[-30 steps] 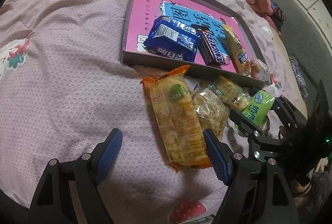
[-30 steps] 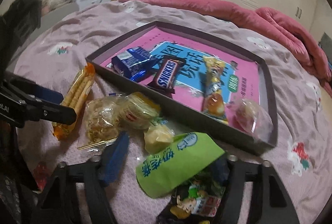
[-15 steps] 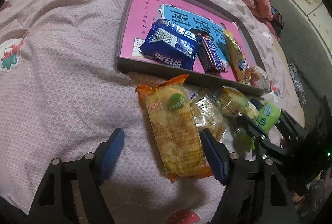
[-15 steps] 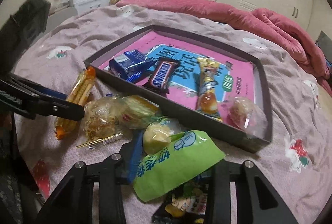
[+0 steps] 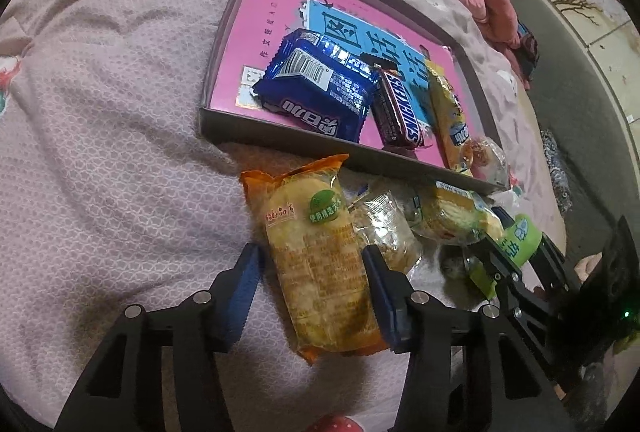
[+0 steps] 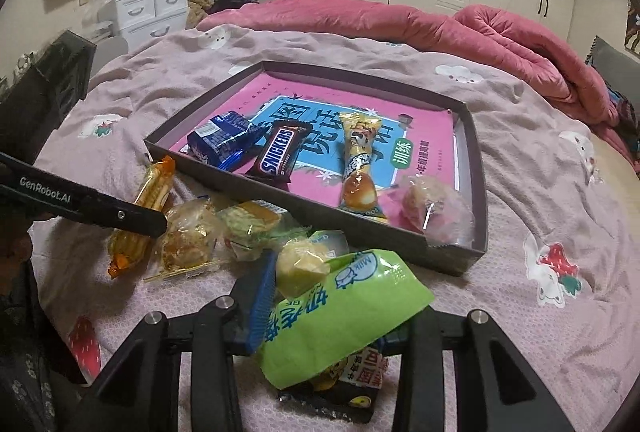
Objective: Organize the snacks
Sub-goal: 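Close the left tool on the cake packet while the right tool grasps the green bag, then lift the cake packet with the left tool while the right tool lifts the green bag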
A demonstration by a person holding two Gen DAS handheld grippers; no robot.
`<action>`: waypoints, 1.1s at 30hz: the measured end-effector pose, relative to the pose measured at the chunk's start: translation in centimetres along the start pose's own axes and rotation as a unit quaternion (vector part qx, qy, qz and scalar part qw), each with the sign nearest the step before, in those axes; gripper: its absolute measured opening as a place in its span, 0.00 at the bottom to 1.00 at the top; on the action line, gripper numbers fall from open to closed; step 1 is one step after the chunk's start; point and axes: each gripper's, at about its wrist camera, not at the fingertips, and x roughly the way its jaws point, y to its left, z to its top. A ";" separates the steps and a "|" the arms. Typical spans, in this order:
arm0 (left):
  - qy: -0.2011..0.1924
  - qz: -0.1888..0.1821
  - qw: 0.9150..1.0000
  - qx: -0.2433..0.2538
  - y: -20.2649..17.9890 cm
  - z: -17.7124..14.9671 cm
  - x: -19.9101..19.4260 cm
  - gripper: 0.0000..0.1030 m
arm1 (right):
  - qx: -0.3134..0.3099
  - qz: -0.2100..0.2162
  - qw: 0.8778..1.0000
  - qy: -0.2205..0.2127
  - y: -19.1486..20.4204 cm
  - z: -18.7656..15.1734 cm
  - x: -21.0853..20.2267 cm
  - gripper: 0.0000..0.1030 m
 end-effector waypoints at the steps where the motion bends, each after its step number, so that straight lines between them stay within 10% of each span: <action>1: 0.000 -0.001 1.000 0.000 0.1 0.0 0.0 0.52 | 0.000 0.000 1.000 0.000 0.0 0.0 -0.1 0.39; 33: -0.030 0.009 0.999 0.028 -0.3 -0.9 -2.5 0.35 | 0.092 -0.021 0.994 -0.050 -4.2 -0.5 -3.9 0.39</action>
